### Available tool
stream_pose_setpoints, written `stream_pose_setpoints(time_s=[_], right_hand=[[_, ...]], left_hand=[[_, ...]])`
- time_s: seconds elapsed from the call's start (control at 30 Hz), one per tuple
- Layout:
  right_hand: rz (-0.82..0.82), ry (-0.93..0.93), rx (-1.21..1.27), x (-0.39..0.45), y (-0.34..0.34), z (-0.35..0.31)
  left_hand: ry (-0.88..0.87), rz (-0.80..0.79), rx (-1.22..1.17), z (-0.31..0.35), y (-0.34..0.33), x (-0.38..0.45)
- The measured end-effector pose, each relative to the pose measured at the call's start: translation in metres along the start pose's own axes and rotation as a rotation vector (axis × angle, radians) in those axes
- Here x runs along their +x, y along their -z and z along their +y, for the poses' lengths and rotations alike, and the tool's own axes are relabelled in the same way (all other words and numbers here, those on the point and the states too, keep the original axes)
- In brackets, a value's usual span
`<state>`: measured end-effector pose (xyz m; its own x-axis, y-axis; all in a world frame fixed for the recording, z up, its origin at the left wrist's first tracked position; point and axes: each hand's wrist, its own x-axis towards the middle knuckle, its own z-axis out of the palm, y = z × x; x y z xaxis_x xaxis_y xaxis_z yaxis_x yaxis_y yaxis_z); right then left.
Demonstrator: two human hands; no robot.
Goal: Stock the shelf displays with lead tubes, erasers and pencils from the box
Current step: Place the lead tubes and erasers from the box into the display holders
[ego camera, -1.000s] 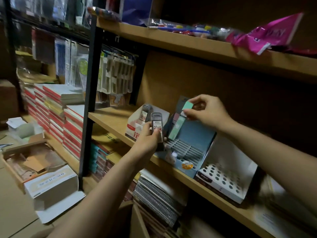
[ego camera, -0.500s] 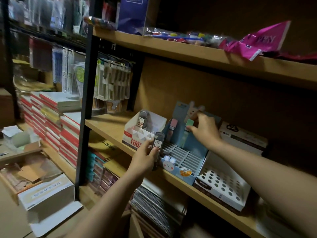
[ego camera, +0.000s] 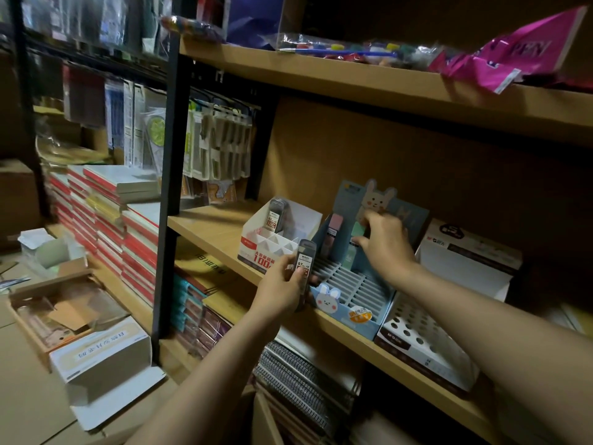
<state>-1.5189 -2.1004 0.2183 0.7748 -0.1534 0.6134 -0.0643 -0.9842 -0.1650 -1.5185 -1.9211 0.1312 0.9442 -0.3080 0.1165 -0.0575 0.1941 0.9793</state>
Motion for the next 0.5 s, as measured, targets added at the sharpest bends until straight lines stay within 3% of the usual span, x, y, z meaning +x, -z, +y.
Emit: stream_pose_setpoints(time_s=[0.3, 0.43, 0.5], right_hand=[[-0.068, -0.007, -0.123, -0.003, 0.004, -0.002], [-0.029, -0.063, 0.248, -0.002, 0.013, -0.014], [-0.151, -0.108, 0.526, -0.004, 0.018, -0.030]], left_hand=[[0.028, -0.014, -0.077, 0.004, 0.002, -0.006], [0.001, 0.006, -0.242, 0.010, 0.009, -0.008], [0.005, 0.000, -0.326, 0.017, 0.013, -0.007]])
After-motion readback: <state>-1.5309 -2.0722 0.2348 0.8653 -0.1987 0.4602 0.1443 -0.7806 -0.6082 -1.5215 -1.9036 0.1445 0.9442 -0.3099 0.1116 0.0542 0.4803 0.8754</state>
